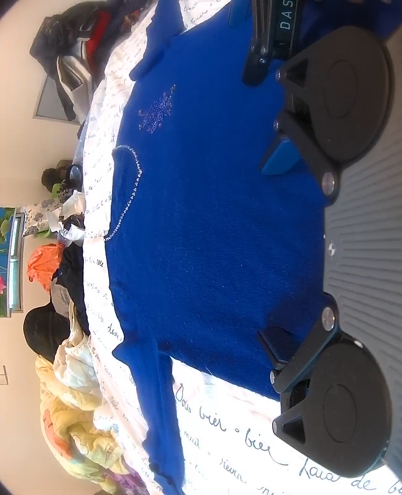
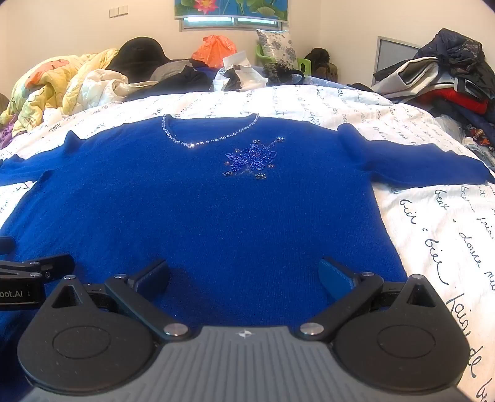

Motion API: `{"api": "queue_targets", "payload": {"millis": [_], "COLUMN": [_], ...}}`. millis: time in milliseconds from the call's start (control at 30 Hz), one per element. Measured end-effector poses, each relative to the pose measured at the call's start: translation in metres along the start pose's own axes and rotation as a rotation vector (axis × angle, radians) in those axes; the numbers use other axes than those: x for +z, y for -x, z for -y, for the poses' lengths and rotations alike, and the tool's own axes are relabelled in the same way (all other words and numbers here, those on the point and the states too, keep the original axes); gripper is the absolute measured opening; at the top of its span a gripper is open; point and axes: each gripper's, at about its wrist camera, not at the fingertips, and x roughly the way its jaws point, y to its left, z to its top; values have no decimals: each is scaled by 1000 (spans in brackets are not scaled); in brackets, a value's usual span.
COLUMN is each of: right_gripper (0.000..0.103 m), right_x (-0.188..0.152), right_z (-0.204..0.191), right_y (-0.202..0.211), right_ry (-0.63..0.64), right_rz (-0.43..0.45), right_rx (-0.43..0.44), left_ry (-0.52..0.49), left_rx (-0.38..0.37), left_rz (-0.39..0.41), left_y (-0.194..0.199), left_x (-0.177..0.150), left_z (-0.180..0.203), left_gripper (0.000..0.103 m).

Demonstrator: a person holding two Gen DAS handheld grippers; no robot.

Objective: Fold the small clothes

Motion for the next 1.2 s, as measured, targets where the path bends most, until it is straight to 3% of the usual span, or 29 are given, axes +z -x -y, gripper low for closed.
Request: {"api": "queue_targets", "payload": {"millis": [1200], "right_gripper": [103], "right_x": [0], "right_z": [0], "right_y": [1], "right_ry": [2], "right_rz": [3], "right_rx": [-2], "left_ry": [-1], "left_rx": [22], "left_rz": [19], "left_y": [8], "left_x": [-6], "left_z": [2], "left_gripper": [103]}}
